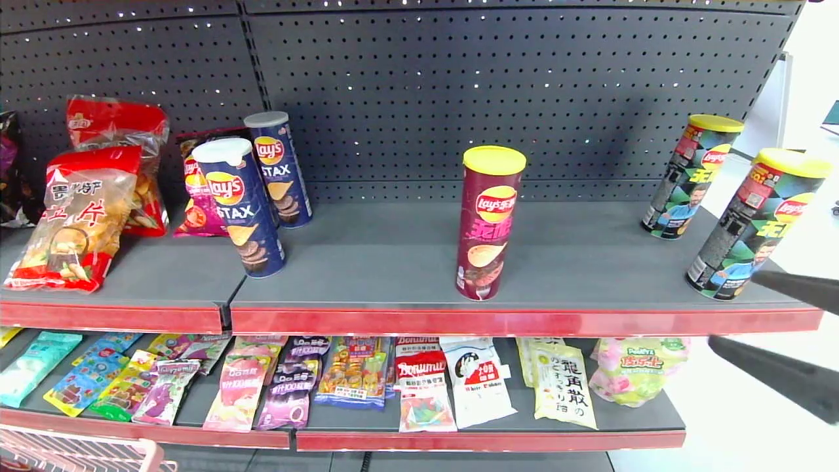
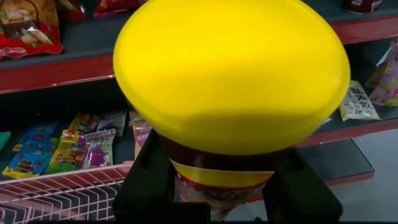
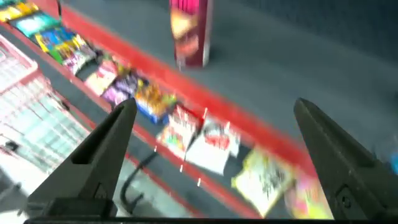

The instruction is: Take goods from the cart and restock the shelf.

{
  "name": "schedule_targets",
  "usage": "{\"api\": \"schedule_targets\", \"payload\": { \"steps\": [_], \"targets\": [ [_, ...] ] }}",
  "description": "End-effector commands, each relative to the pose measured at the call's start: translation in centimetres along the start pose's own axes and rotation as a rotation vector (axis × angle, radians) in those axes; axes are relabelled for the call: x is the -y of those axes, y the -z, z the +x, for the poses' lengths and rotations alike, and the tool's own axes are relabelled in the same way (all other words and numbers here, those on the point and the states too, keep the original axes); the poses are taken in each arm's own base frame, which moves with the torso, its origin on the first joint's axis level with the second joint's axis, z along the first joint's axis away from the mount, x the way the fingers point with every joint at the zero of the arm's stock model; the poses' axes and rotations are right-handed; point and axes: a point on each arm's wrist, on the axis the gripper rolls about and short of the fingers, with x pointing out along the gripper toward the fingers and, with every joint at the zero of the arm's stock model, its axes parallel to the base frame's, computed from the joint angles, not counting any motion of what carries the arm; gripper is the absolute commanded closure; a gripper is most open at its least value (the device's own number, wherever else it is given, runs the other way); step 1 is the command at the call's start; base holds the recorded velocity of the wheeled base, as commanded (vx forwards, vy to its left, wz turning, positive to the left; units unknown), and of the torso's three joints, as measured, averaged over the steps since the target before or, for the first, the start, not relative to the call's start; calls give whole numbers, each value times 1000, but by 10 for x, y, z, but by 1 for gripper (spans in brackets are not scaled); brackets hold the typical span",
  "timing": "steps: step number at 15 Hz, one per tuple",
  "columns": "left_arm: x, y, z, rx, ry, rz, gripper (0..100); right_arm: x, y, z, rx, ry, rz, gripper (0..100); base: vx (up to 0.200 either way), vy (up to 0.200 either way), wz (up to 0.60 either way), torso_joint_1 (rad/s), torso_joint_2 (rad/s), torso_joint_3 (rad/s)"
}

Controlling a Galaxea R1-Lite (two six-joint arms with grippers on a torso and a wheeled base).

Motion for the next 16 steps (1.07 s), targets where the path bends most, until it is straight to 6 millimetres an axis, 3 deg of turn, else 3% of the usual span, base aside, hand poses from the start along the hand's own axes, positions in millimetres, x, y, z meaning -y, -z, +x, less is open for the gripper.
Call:
{"api": "schedule_targets", "payload": {
  "steps": [1, 3, 4, 6, 8, 9, 10, 12, 14, 16],
  "targets": [
    [0, 0, 0, 0, 2, 0, 100, -27, 28, -70, 51, 97, -11, 0, 0, 0, 0, 0, 0, 0],
    [0, -1, 0, 2, 9, 2, 100, -35, 46, -87, 22, 196, -9, 0, 0, 0, 0, 0, 0, 0],
    [0, -1, 0, -1, 9, 2, 100, -39, 61, -96, 5, 333, -5, 0, 0, 0, 0, 0, 0, 0],
    [0, -5, 1, -4, 10, 2, 100, -46, 98, -103, -2, 567, 2, 0, 0, 0, 0, 0, 0, 0],
    [-1, -19, 4, -7, 11, 1, 100, -49, 122, -104, 15, 666, 9, 0, 0, 0, 0, 0, 0, 0],
    [-1, -19, 4, -7, 11, 1, 100, -49, 122, -104, 15, 666, 9, 0, 0, 0, 0, 0, 0, 0],
    [-3, -39, 11, -20, 37, 0, 100, -48, 126, -102, -5, 686, 11, 0, 0, 0, 0, 0, 0, 0],
    [-4, -58, 19, -25, 54, -1, 100, -47, 150, -89, -58, 668, 38, 0, 0, 0, 0, 0, 0, 0],
    [-5, -67, 27, 11, 53, 2, 100, -46, 148, -85, 17, 622, 57, 0, 0, 0, 0, 0, 0, 0],
    [-5, -70, 33, 9, 55, 2, 100, -44, 147, -82, -45, 680, 56, 0, 0, 0, 0, 0, 0, 0]
  ]
}}
